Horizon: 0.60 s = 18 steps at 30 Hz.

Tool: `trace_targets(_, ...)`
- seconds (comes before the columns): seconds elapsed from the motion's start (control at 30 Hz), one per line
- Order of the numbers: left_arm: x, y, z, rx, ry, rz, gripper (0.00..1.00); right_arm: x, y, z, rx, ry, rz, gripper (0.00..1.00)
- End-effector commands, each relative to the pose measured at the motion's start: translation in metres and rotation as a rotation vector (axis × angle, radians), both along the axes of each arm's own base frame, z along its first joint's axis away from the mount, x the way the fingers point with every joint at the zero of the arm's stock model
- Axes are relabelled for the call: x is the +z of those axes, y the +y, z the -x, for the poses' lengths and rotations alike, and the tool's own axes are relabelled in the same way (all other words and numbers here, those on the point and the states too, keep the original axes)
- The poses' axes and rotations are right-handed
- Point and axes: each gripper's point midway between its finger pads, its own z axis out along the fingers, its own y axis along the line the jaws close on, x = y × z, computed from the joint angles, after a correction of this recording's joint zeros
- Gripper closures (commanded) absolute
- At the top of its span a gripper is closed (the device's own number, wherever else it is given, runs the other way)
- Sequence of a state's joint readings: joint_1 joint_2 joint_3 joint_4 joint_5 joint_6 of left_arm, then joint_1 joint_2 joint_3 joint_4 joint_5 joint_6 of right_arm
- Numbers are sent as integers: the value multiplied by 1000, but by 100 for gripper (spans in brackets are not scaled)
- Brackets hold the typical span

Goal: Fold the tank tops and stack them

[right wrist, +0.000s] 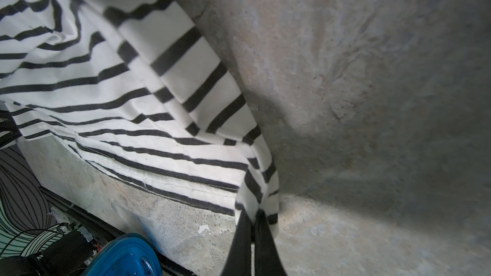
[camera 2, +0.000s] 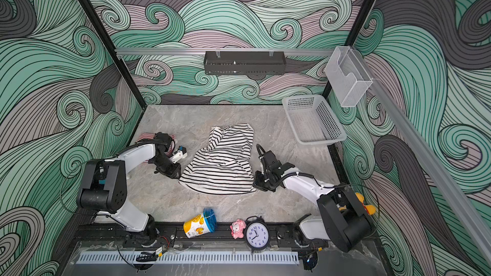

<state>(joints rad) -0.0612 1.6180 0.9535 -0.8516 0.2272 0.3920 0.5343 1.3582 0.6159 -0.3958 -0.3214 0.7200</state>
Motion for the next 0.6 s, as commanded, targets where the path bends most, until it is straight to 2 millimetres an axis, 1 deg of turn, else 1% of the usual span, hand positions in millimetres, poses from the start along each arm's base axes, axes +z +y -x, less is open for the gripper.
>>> trace_targets(0.0,15,-8,-1,-2,-7,49,68,-6,0,2,-19,24,-6,100)
trace_targets(0.3,16,-13,1,2,2,71,68,-7,1,2,-18,28,-9,100)
trace_targets(0.57,20,-17,3,5,-1,98,68,-8,1,2,-21,32,-12,100)
